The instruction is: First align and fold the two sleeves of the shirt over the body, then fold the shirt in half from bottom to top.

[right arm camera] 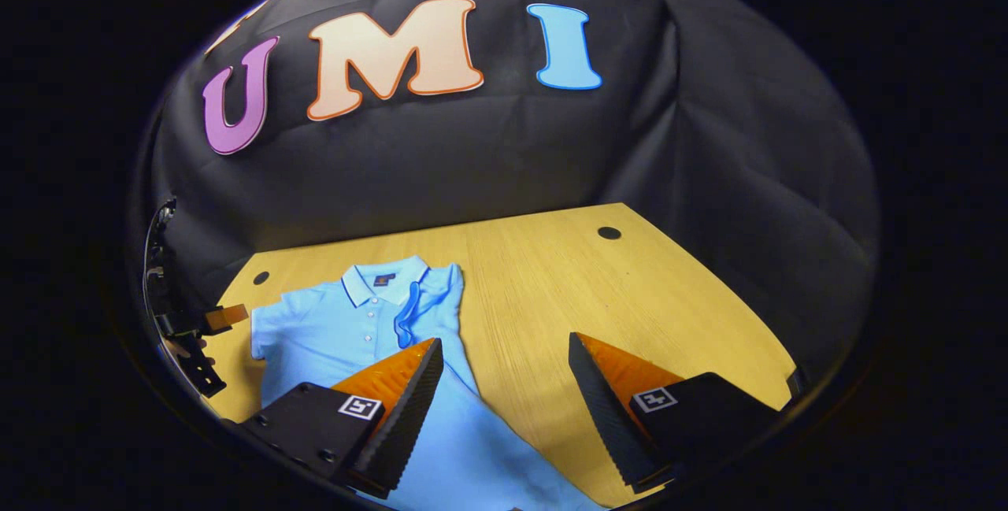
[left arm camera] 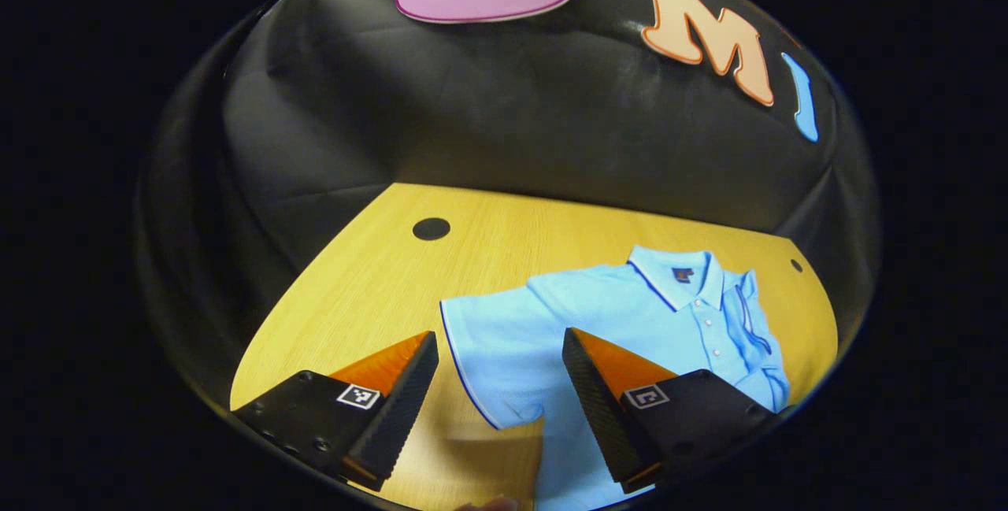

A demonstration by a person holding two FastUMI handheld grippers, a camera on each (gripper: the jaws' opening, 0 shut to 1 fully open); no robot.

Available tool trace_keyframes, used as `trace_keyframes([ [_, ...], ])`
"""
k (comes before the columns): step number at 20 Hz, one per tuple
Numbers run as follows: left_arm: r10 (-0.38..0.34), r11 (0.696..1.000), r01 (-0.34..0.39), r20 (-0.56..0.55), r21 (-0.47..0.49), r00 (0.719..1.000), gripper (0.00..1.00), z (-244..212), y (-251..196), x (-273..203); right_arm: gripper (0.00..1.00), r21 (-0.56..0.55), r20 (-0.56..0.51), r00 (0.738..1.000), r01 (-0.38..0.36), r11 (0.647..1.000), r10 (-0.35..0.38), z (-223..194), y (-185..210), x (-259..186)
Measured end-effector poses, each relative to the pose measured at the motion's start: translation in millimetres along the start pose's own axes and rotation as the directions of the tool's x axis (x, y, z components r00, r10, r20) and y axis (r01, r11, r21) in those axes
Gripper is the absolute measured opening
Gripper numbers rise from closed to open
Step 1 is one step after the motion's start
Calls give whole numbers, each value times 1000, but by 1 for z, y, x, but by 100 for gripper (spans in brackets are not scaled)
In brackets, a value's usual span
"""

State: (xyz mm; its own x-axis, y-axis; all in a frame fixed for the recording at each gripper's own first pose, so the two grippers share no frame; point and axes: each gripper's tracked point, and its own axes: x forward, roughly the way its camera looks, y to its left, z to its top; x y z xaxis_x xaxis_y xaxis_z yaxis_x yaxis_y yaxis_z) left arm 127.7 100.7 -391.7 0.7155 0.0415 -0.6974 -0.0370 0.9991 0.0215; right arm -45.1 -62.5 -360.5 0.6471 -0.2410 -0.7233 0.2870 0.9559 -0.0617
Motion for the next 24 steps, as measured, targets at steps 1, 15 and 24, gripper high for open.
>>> trace_keyframes([
  [1, 10, 1000, -10, -12, -8, 1000, 96, -3, 1, 2, 99, -5, -3, 1000, 9, 1000, -9, -1, -4, -4],
  [15, 102, 994, -106, -113, -32, 988, 95, -36, 5, 40, 100, -65, -23, 1000, 6, 998, -8, -19, -4, -33],
  [24, 47, 996, -35, -168, 79, 985, 0, -31, -32, 40, 100, -25, -39, 998, -40, 999, 39, -26, -7, -25],
])
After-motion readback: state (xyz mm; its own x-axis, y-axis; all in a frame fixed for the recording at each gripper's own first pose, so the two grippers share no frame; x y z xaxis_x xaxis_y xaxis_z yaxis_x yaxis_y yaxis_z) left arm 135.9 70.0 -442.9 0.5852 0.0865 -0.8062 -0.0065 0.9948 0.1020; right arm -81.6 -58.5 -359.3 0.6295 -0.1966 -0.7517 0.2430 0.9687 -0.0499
